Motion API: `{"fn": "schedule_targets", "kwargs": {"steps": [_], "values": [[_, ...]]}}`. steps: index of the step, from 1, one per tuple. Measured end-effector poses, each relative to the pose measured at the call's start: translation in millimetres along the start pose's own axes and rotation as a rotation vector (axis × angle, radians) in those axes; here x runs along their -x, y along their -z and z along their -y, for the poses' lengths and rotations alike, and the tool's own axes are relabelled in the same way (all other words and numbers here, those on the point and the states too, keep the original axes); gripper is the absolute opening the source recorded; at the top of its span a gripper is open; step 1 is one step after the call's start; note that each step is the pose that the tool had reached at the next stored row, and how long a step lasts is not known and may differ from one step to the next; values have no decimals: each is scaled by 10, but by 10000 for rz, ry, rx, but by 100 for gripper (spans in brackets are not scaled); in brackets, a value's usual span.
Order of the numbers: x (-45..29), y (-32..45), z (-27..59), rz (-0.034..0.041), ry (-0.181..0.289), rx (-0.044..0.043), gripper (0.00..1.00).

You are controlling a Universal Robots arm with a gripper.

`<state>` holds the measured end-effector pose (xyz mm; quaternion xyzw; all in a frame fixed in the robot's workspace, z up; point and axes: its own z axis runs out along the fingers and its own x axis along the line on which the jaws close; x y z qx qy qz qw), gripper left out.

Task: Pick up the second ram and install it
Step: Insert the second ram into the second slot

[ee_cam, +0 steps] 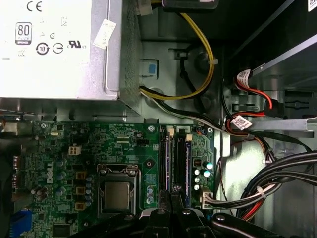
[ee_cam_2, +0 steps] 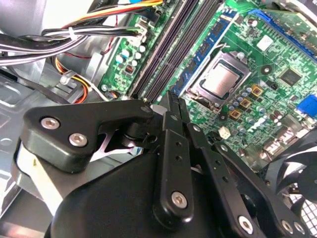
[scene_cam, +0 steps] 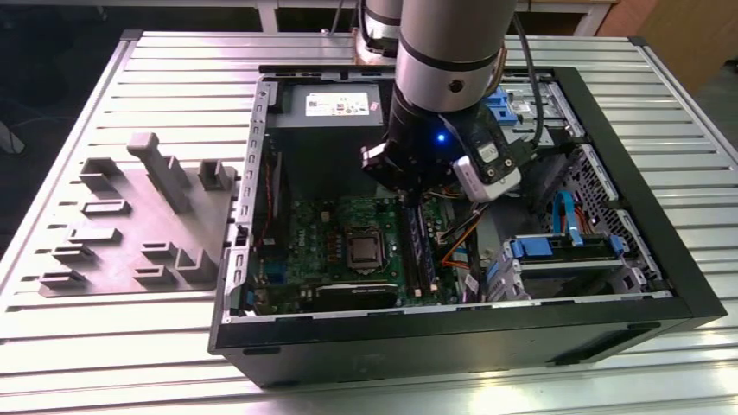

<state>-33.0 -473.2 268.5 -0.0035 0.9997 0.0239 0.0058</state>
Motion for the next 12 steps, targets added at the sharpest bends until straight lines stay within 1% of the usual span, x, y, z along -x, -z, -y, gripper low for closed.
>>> {"fn": "schedule_targets", "kwargs": {"steps": [4, 12], "values": [[0, -62, 3, -1, 1, -1, 12], [10, -133, 7, 0, 2, -1, 12]]}}
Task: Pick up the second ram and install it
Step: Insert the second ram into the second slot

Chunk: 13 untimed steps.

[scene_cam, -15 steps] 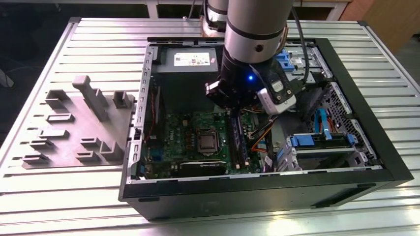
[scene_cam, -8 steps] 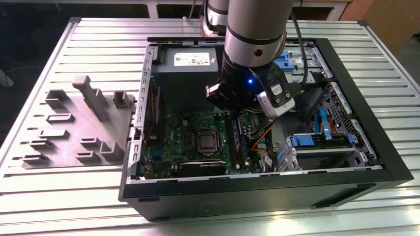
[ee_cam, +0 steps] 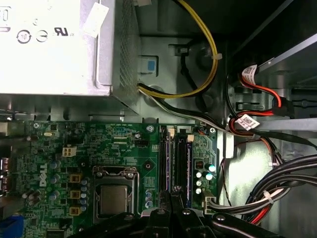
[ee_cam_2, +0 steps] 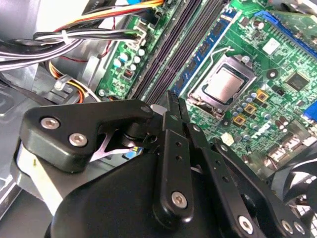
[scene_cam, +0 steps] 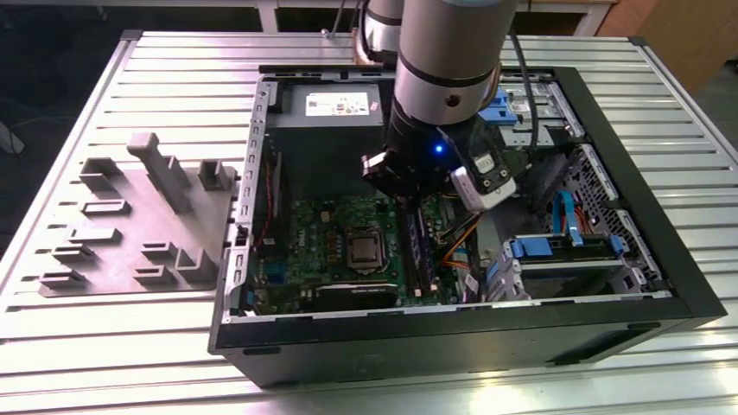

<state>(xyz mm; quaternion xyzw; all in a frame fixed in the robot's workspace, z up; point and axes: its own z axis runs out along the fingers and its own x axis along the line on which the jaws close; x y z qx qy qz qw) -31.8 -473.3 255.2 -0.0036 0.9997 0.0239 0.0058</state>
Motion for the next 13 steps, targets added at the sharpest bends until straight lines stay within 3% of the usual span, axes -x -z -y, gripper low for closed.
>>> {"fn": "schedule_targets", "kwargs": {"steps": [5, 13], "values": [[40, -26, 11, 0, 0, 4, 12], [41, -87, 53, 4, -97, 3, 12]]}}
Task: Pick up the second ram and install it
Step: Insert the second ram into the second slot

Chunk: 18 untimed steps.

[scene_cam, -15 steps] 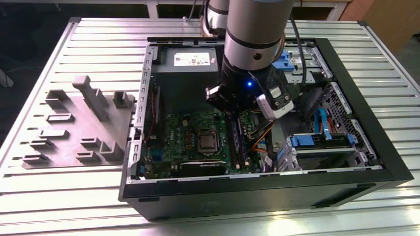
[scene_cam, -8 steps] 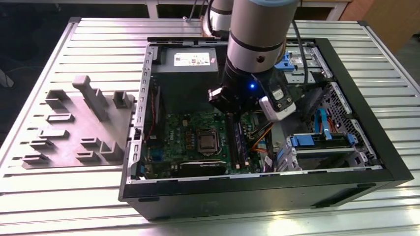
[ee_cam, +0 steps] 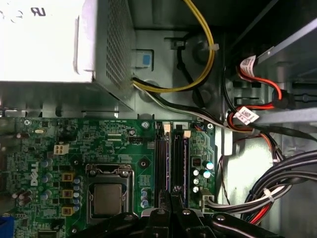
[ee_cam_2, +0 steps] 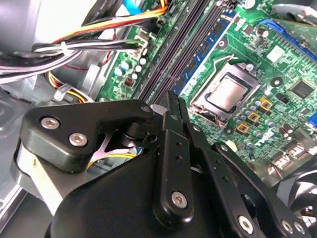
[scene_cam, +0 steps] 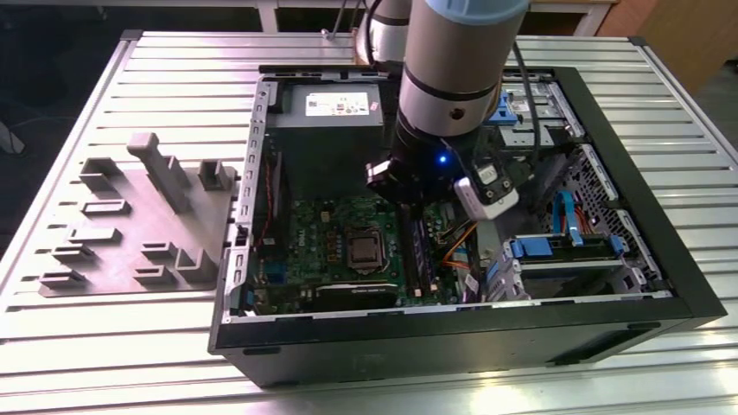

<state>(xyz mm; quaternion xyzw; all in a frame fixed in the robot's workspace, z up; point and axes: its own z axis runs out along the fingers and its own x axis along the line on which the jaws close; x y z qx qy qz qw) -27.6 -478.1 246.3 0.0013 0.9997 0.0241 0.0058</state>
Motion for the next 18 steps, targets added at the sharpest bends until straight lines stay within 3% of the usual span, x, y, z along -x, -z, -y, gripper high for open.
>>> {"fn": "schedule_targets", "kwargs": {"steps": [4, 18], "values": [[0, -17, 14, 10, -204, -2, 12], [3, -99, 25, 7, -163, -5, 12]]}}
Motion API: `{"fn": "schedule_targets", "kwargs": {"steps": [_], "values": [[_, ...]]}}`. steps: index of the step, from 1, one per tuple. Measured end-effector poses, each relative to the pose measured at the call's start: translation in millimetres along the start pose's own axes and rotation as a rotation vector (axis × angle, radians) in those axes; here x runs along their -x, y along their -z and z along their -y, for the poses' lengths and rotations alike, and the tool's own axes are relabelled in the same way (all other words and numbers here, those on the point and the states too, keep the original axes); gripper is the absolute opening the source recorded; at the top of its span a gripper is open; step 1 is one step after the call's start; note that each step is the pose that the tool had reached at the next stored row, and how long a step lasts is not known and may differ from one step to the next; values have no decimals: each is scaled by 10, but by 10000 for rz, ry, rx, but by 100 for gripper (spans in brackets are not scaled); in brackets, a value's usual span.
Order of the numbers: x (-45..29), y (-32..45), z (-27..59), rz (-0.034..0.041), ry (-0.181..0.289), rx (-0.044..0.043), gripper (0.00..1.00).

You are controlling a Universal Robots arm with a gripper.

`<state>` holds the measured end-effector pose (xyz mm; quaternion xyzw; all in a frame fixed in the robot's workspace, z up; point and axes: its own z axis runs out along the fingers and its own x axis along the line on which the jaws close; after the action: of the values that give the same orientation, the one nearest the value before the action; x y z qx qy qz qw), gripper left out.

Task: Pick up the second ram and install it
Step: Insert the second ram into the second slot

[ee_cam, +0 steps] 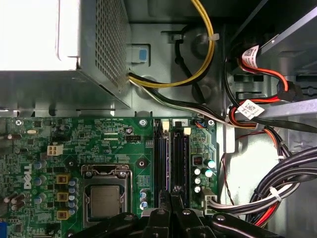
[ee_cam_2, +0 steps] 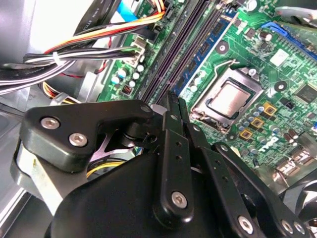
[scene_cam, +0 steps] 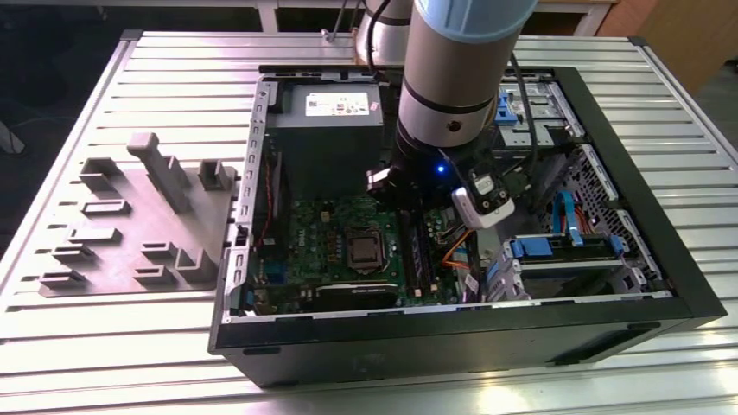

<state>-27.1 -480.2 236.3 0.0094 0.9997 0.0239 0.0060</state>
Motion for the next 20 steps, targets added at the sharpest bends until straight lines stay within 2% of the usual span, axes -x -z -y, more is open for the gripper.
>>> {"fn": "schedule_targets", "kwargs": {"steps": [7, 13, 20], "values": [[-1, -47, 3, 1, 0, 2, 12], [0, -53, 7, 1, 0, 53, 12], [0, -55, 15, 0, 0, 58, 12]]}}
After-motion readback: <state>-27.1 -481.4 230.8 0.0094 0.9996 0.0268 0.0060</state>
